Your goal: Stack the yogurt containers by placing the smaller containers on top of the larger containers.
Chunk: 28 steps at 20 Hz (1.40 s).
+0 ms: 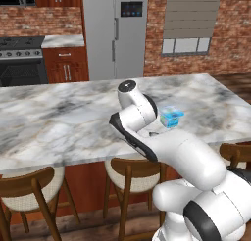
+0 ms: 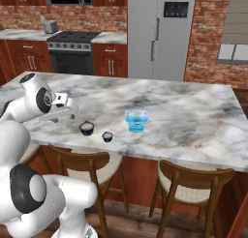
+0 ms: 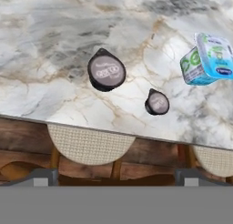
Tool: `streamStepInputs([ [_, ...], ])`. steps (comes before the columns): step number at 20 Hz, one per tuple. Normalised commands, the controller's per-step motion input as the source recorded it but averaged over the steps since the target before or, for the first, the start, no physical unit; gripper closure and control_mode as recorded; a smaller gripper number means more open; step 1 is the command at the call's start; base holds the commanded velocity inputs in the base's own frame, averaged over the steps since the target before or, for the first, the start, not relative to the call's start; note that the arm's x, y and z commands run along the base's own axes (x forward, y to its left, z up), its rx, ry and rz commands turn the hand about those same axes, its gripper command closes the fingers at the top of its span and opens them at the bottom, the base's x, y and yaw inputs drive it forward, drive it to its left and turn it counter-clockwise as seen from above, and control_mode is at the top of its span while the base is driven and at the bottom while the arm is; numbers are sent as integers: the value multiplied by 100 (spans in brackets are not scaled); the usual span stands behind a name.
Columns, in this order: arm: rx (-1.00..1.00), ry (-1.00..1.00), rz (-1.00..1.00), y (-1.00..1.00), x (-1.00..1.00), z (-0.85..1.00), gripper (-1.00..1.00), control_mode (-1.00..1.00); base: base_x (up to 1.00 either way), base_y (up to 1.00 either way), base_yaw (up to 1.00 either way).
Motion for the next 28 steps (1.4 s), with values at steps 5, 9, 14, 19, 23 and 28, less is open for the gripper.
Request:
streamStepInputs([
  [5,-4,0,0,0,1,-35,-100,-100,0,0,0],
  [9,0,0,0,0,4,-8,-100,-100,0,0,0],
  [14,0,0,0,0,12,-7,-100,-100,0,0,0],
  [19,-1,0,0,0,16,-9,-100,-100,0,0,0],
  [23,-4,0,0,0,12,-8,-100,-100,0,0,0],
  [28,-4,0,0,0,17,-12,-100,-100,0,0,0],
])
